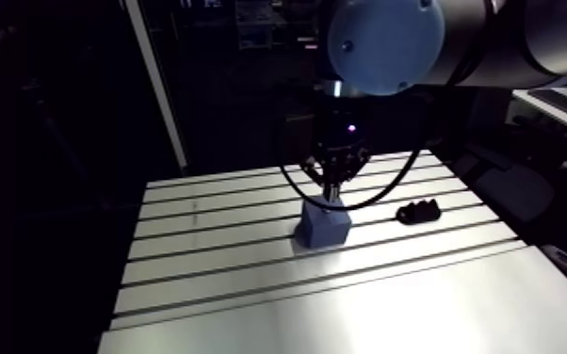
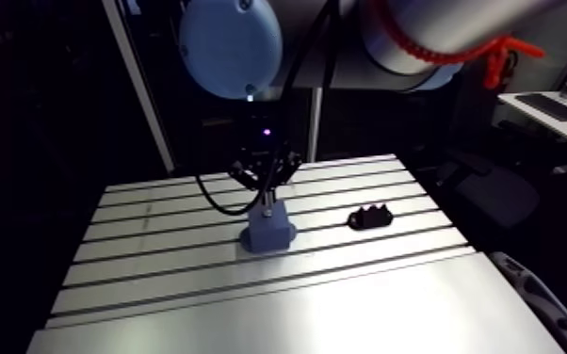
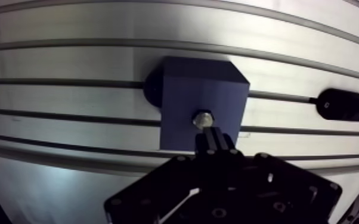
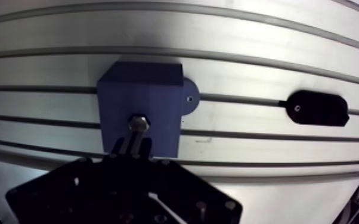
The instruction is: Pick up the M10 bolt and insert it into the hex recess until seated.
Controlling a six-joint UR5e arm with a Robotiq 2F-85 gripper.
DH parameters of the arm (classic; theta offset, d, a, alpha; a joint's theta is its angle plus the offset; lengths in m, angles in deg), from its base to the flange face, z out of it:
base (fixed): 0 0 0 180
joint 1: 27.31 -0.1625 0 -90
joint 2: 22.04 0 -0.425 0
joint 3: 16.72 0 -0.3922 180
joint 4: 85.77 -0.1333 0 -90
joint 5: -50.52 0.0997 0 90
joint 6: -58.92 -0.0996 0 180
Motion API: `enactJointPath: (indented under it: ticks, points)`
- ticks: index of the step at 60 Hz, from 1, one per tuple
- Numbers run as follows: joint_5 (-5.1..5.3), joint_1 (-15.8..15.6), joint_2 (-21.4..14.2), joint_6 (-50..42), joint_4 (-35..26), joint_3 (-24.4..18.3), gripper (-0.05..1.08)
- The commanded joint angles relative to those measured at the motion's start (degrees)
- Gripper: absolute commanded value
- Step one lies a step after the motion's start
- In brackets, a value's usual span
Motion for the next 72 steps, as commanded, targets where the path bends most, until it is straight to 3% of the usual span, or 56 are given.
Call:
enactJointPath:
  ticks: [1,11,72]
  points:
    - [1.02,0.13,0.09,0.01,1.36,0.81,1.08]
    - [1.39,0.13,0.09,0.01,1.45,0.93,1.08]
    - [1.31,0.04,0.71,0.27,2.68,0.84,1.08]
